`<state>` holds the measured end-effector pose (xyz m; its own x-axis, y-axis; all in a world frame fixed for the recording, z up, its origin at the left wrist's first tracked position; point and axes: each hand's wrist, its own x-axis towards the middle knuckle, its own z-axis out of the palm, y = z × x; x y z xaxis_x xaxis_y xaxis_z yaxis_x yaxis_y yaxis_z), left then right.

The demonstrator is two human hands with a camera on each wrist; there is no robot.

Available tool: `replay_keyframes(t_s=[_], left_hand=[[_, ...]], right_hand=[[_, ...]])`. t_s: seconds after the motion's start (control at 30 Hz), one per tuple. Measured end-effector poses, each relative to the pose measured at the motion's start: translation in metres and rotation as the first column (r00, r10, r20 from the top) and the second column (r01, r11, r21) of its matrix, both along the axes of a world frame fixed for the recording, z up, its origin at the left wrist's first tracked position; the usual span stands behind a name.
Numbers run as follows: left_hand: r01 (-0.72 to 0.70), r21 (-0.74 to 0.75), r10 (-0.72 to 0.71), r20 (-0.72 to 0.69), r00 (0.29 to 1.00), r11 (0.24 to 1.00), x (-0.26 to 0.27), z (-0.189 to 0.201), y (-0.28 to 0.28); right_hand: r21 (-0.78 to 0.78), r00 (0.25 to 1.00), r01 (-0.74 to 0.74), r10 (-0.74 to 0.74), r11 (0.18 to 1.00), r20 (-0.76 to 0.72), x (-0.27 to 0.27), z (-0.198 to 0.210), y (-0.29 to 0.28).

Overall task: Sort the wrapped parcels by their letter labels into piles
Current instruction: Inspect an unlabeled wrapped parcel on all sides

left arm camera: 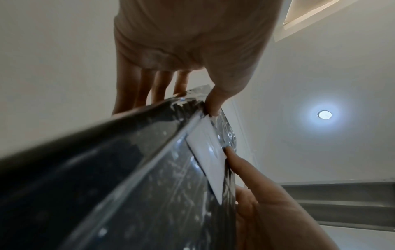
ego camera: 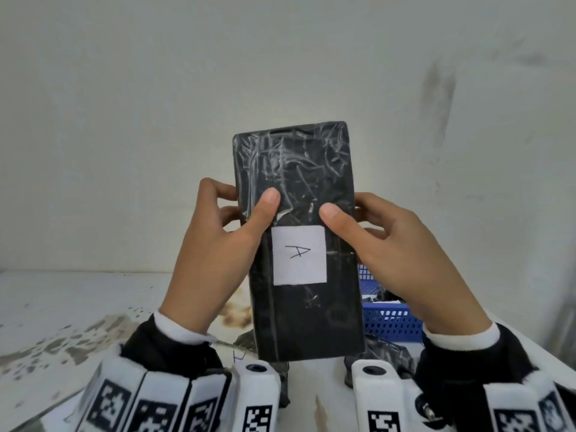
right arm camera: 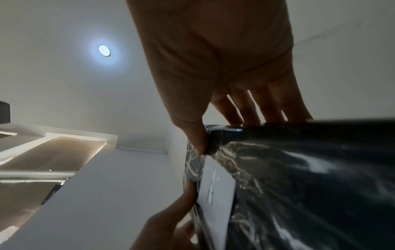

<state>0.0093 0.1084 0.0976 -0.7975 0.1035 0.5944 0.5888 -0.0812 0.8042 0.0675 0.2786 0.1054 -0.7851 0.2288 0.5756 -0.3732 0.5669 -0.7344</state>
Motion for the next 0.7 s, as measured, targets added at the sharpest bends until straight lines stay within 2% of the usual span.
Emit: replay_keyframes(t_s=[0.13, 0.3, 0.5, 0.7], left_hand=[[-0.046, -0.045, 0.046, -0.003, 0.999, 0.998, -0.002, -0.002, 0.001], [-0.04, -0.171, 0.018, -0.13, 0.991, 0.984, -0.002, 0.0, -0.003], [-0.007, -0.117, -0.014, -0.177, 0.984, 0.993, 0.001, 0.0, -0.003], [-0.021, -0.052, 0.011, -0.181, 0.983, 0.998, 0.002, -0.001, -0.002]], right_hand=[[0.02, 1.0, 0.001, -0.001, 1.0, 0.011, -0.002, -0.002, -0.004], [0.045, 0.999, 0.048, -0.048, 0.998, 0.0, -0.002, -0.002, -0.008], [0.031, 0.998, 0.058, -0.057, 0.998, -0.033, -0.004, -0.004, -0.01], [0.02, 0.995, 0.081, -0.08, 0.996, -0.053, -0.005, -0.005, -0.011]])
